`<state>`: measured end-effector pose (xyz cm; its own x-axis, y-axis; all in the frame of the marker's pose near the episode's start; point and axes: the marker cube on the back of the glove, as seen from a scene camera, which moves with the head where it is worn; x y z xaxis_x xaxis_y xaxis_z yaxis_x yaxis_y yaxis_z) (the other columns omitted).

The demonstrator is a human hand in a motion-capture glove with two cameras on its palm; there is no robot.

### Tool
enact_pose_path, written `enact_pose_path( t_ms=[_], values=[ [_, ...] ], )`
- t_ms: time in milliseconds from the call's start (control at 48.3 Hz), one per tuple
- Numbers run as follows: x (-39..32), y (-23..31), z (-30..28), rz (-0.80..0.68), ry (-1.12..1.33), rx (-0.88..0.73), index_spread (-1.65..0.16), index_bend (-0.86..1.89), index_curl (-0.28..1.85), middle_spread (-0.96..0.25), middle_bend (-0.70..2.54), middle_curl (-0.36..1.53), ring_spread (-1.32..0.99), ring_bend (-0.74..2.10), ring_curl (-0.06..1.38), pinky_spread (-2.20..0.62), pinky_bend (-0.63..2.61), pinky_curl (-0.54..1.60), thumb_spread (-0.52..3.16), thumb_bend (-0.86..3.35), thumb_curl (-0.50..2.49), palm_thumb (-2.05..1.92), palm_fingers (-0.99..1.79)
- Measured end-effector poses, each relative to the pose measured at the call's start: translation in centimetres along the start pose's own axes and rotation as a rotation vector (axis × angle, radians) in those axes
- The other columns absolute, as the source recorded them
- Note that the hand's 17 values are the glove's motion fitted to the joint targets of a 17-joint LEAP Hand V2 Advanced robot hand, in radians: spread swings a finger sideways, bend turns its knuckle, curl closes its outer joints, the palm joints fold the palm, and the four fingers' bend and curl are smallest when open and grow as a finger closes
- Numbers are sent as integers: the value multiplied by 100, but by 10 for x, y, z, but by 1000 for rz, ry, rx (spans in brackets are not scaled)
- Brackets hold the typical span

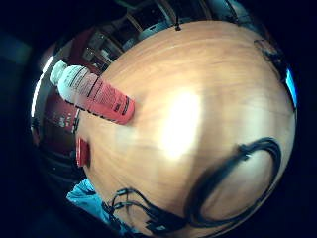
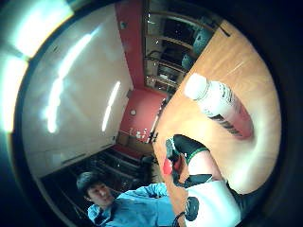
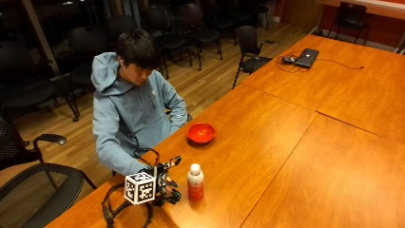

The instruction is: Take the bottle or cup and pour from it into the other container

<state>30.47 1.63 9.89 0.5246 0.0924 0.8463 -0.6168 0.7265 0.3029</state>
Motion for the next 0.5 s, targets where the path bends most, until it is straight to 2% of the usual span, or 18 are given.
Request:
enact_pose_path(
  t_ms=[352, 456, 497],
  values=[
    [3, -34, 76, 15, -158, -108, -31, 17, 23, 12, 16, 29, 15, 52, 30, 25, 77, 30, 85, -3, 40, 65, 9],
    [2, -40, 95, 5, -194, -72, -33, 16, 24, 12, 16, 28, 16, 55, 30, 26, 80, 30, 82, -2, 40, 70, 20],
    [0, -43, 99, 3, -198, -50, -32, 18, 24, 11, 19, 28, 15, 56, 30, 25, 80, 29, 81, 0, 41, 75, 32]
  ],
)
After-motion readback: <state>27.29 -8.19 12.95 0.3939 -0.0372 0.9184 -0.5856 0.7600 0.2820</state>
